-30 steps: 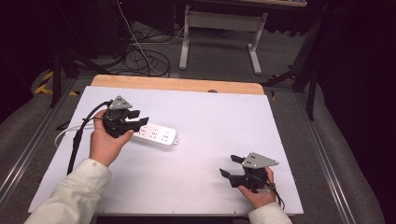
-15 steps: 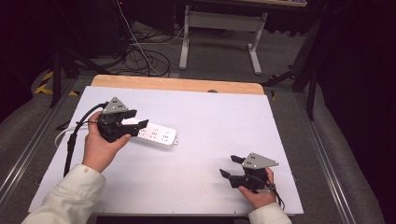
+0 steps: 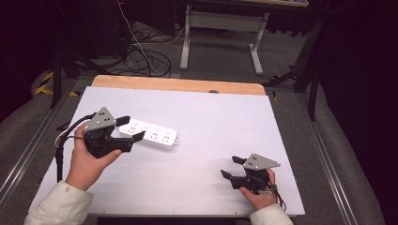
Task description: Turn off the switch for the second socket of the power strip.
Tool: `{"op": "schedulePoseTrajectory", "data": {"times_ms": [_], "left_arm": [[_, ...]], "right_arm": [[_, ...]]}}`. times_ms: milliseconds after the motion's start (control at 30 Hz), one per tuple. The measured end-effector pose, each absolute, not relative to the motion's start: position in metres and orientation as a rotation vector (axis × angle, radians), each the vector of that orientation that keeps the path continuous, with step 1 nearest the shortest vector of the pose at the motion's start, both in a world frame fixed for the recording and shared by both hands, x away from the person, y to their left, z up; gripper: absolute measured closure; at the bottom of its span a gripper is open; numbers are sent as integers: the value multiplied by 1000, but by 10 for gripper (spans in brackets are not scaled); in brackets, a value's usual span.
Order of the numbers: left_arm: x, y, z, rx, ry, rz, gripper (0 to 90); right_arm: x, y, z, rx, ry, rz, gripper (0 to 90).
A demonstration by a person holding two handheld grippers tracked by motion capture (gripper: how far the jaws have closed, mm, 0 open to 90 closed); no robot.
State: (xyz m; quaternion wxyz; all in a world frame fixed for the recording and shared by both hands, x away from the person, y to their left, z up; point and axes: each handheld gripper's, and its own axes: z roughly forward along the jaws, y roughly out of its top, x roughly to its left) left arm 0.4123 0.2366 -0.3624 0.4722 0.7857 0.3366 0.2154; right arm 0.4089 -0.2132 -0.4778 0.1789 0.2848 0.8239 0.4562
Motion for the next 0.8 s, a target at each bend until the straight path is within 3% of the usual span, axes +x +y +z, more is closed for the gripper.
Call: {"op": "schedulePoseTrajectory", "data": {"times_ms": [500, 800], "left_arm": [[381, 265, -390, 1931, 788, 559, 241], [374, 283, -414, 1893, 804, 475, 212]], "right_arm": [[409, -213, -478, 812, 2332, 1286, 330], [409, -213, -478, 813, 2331, 1289, 329]]}}
